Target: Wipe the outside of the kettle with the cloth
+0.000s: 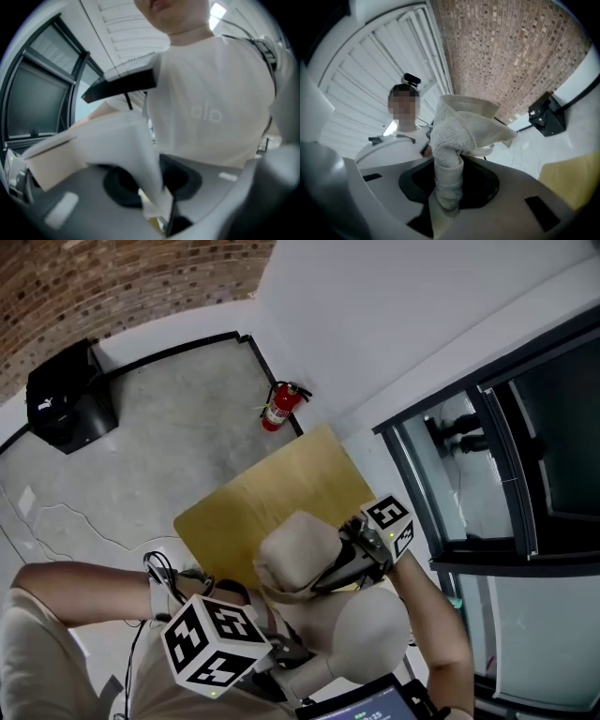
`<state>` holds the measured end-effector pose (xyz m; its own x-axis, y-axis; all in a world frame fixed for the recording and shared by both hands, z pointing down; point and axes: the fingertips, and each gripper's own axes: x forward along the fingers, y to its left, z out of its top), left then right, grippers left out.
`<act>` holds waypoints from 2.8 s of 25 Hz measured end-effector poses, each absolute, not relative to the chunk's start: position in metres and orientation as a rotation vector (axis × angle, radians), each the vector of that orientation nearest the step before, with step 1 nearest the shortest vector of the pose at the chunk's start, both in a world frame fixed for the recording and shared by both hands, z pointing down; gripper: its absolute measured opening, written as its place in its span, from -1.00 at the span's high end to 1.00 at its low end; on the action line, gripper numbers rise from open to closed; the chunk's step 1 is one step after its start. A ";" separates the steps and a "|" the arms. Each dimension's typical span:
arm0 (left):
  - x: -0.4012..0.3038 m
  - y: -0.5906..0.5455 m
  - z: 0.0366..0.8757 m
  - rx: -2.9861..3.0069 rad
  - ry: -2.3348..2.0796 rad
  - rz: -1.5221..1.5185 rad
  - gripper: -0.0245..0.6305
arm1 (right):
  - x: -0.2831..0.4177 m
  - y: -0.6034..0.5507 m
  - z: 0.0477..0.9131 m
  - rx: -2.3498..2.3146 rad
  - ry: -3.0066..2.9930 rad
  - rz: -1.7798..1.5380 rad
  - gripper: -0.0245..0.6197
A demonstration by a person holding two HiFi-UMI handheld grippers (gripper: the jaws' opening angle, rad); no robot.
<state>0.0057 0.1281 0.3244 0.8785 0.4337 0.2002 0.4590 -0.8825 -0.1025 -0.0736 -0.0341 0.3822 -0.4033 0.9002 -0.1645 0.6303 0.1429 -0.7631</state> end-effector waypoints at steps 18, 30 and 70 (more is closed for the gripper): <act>0.013 0.110 0.314 -2.962 -0.679 -0.195 0.64 | -0.070 -0.063 0.360 -1.501 -2.353 1.404 0.57; 0.005 0.089 0.317 -3.094 -0.488 -0.088 0.64 | 0.002 -0.170 0.349 -0.632 -3.159 1.317 0.57; -0.006 -0.190 0.346 -3.563 0.855 0.412 0.72 | 0.030 -0.094 0.420 0.877 -2.892 0.453 0.58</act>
<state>-0.0063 -0.1903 0.3456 0.8772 -0.4734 -0.0800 -0.3573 -0.7550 0.5499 0.0299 -0.0945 0.4198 -0.8320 -0.5293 0.1666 -0.5548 0.7919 -0.2552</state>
